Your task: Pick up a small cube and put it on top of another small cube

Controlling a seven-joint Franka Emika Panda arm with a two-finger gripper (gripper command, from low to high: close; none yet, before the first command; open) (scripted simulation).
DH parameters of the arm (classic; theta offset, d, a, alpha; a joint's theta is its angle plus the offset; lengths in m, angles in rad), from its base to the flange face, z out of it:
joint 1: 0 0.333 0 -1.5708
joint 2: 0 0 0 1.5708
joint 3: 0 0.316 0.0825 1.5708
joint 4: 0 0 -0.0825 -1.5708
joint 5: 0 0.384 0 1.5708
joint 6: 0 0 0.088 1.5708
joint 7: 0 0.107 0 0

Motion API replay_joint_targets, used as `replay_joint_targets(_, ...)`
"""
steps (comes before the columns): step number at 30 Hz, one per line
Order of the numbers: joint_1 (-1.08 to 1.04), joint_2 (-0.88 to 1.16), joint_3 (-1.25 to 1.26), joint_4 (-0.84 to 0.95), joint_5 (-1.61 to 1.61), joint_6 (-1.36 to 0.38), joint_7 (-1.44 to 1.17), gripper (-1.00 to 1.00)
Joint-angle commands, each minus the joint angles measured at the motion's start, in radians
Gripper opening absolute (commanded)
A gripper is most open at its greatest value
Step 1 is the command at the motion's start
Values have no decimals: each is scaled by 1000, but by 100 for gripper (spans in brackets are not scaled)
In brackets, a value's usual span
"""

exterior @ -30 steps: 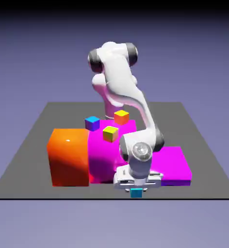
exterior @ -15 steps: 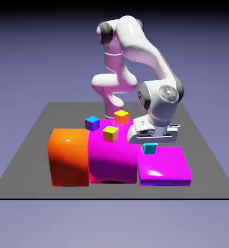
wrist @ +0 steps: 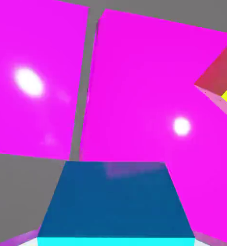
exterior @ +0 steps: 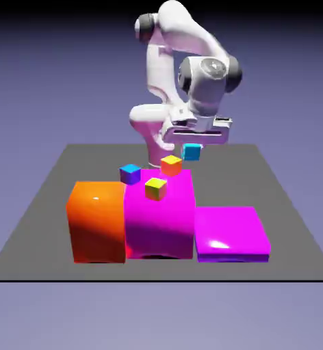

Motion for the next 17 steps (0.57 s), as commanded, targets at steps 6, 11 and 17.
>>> replay_joint_targets(6,-37,-194,-69,-128,42,-69,-25,-100)
replay_joint_targets(11,-54,-197,-73,-245,51,42,-25,-100)
replay_joint_targets(17,-53,-200,-71,-282,53,77,-26,100)
